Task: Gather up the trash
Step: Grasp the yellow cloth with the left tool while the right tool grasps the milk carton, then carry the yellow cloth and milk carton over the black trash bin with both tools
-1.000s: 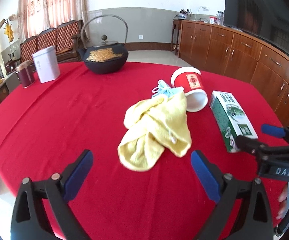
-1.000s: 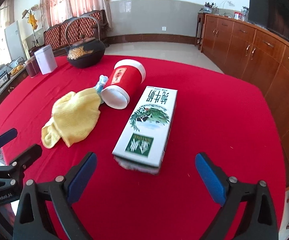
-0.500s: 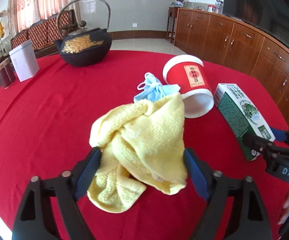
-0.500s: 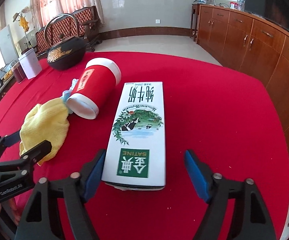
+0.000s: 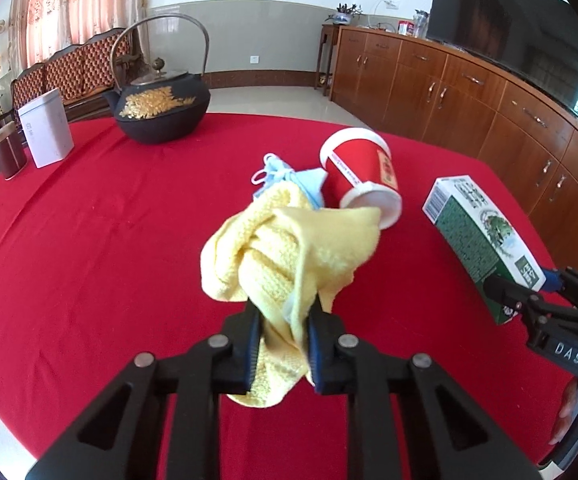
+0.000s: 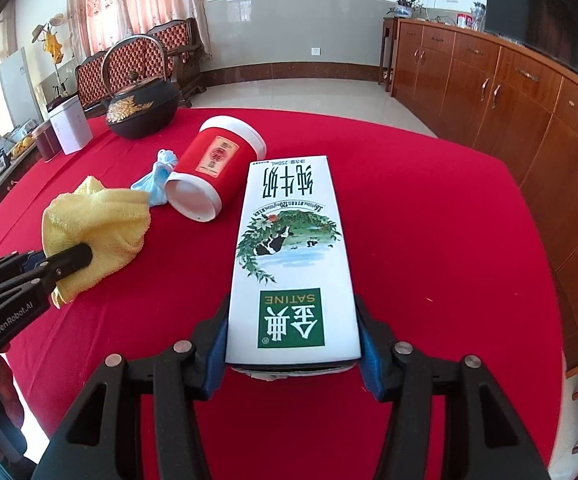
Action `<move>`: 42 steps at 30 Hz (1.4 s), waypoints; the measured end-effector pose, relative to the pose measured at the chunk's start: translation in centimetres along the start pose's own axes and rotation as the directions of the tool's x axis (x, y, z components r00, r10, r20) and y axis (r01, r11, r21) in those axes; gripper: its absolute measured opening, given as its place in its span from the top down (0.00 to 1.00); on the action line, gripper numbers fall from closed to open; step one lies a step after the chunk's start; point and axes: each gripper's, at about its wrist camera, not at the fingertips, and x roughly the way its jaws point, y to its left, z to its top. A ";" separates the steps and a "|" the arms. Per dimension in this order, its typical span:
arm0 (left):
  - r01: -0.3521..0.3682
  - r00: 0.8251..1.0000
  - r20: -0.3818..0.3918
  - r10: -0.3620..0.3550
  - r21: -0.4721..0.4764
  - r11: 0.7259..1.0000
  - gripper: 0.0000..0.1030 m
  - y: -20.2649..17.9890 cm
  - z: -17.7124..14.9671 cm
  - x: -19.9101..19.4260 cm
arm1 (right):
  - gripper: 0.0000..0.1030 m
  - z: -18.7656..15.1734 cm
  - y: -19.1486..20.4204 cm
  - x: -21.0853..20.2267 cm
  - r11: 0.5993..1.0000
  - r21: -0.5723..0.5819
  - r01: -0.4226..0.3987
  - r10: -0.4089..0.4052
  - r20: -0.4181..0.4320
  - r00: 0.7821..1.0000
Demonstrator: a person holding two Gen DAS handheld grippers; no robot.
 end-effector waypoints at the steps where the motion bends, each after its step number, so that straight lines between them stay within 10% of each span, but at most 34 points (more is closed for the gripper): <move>1: 0.000 1.000 0.001 0.000 0.000 1.000 0.79 0.1 0.0 -0.1 | 0.46 -0.2 -0.3 -0.5 1.000 0.004 -0.002 0.002 0.003 1.000; 28: 0.123 0.986 0.094 -0.137 0.140 0.982 0.79 -9.3 -5.2 -10.6 | 0.46 -11.4 -9.1 -17.8 0.982 0.142 0.123 -0.139 0.109 0.984; 42: 0.301 0.944 0.028 -0.328 0.333 0.894 0.79 -21.4 -8.8 -12.1 | 0.46 -21.2 -18.9 -27.4 0.903 0.327 0.278 -0.318 0.074 0.945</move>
